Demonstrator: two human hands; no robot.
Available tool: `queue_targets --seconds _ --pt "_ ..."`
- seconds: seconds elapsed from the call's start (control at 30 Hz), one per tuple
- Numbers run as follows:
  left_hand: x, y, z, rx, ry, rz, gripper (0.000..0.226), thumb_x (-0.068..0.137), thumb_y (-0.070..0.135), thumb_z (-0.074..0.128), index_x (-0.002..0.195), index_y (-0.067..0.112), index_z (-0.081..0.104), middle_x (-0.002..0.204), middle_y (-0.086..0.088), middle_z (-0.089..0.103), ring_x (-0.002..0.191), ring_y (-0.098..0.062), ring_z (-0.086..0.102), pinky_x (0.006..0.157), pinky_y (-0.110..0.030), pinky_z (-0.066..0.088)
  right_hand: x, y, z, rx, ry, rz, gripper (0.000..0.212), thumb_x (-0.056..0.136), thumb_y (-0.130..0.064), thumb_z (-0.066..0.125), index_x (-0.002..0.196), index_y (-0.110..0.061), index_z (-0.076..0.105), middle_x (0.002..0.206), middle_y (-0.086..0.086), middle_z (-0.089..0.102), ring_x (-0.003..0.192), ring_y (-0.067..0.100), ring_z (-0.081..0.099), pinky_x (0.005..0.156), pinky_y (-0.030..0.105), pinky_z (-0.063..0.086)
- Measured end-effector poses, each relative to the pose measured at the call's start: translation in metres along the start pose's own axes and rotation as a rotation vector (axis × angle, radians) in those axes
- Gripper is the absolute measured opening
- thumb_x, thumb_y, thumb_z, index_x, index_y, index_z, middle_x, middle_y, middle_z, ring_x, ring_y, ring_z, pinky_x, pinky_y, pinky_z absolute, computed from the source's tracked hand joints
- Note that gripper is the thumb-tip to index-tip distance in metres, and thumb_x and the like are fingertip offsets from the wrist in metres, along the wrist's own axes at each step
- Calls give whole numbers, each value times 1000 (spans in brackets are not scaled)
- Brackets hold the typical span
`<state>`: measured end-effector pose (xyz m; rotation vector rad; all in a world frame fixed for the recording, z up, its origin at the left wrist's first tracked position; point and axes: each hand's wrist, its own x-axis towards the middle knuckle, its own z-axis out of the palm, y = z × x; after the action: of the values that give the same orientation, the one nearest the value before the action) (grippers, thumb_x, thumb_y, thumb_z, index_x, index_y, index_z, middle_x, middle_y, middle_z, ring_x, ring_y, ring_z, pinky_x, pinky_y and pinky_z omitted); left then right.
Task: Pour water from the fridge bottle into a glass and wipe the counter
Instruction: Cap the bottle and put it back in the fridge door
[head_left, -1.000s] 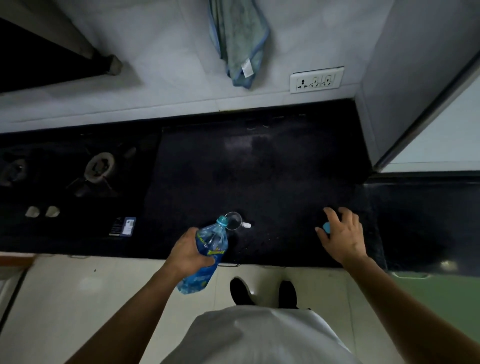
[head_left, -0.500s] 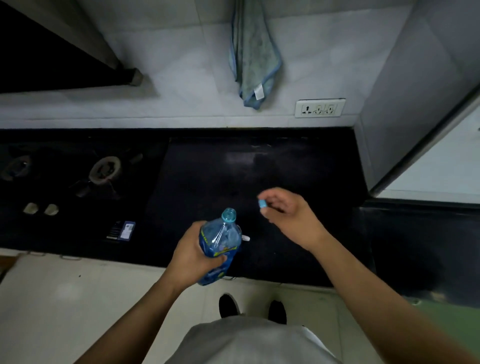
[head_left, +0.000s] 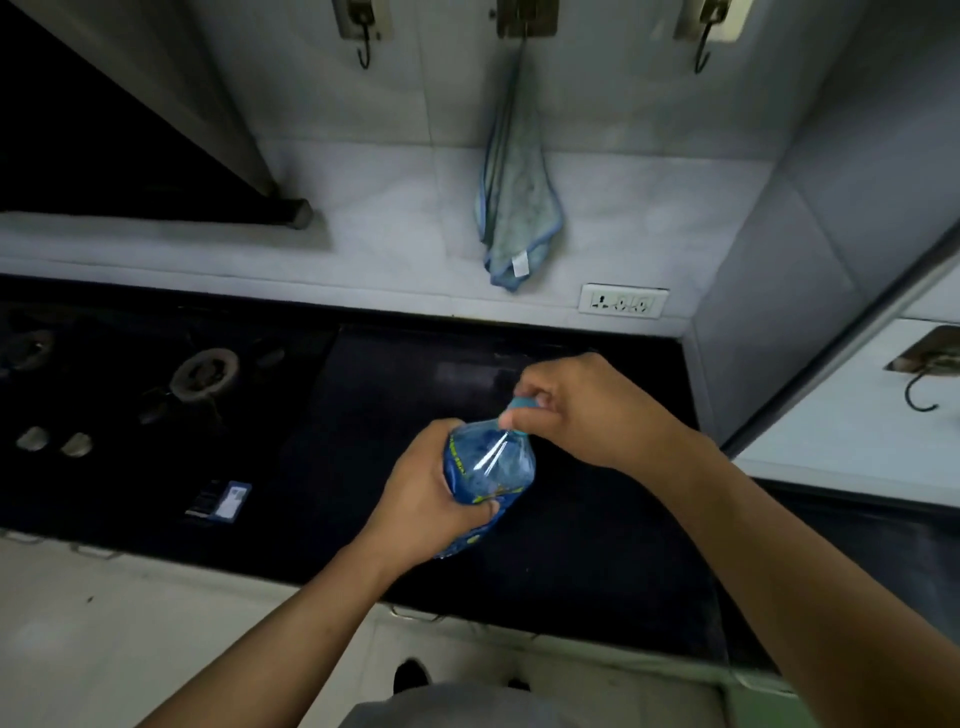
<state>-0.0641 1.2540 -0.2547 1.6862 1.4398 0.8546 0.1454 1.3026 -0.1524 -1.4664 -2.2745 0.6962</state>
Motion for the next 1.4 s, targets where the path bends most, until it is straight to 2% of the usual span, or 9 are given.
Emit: queue_targets --seconds 0.17,0.27,0.37,0.67,0.8,1.0,1.17,1.33,1.4 --pt "7 12 -1 7 -17 39 73 55 31 90 113 50 50 110 28 60 100 5 64 76 -6 47 -7 -6 -8 -281 92 116 71 84 -80 18 65 -21 53 64 -6 52 63 17 53 57 31 37" --pt "11 15 -3 18 -10 41 72 55 30 91 112 50 51 109 28 61 100 6 64 76 -4 46 -15 0 -24 70 -113 19 40 87 -62 47 120 -43 56 101 -16 52 81 1 58 75 18 46" --pt "14 19 -2 51 -17 68 72 56 28 90 113 46 50 108 22 60 101 8 60 77 -2 43 -11 4 -25 44 -15 -90 10 88 -28 68 99 -28 68 90 -10 56 69 5 56 68 19 44" --pt "16 30 -1 12 -51 52 72 57 27 92 117 39 54 108 16 65 98 4 64 77 -7 47 -16 13 -30 201 -103 -26 19 83 -42 66 98 -35 57 72 -14 60 60 1 53 58 19 43" --pt "15 37 1 84 -40 68 72 57 25 91 118 35 54 108 20 60 100 6 60 77 -5 45 -12 13 -9 -85 157 119 40 92 -50 54 69 -19 48 59 -4 51 58 15 51 58 30 37" --pt "17 56 -26 -37 -276 146 74 56 20 92 120 36 58 108 10 69 96 -7 70 81 -20 55 -32 17 -11 -193 422 -527 39 92 -40 51 70 -8 51 66 1 43 59 21 41 58 28 28" --pt "20 75 -13 146 -106 151 74 53 26 91 117 37 56 108 15 64 97 -1 64 84 -22 53 -16 11 -16 -166 272 230 61 90 -57 36 54 -9 42 51 0 47 58 29 51 57 32 36" --pt "28 82 -38 -52 -371 179 77 58 9 92 122 33 57 111 6 69 101 -10 69 85 -29 58 -36 10 -37 -315 417 -580 40 90 -42 50 67 -10 49 66 1 43 61 22 41 58 28 27" --pt "30 86 -39 -35 -436 157 78 57 12 94 123 34 58 111 6 71 101 -11 72 85 -28 59 -35 9 -38 -242 438 -511 40 90 -35 50 60 -8 47 59 5 43 55 25 43 54 29 30"
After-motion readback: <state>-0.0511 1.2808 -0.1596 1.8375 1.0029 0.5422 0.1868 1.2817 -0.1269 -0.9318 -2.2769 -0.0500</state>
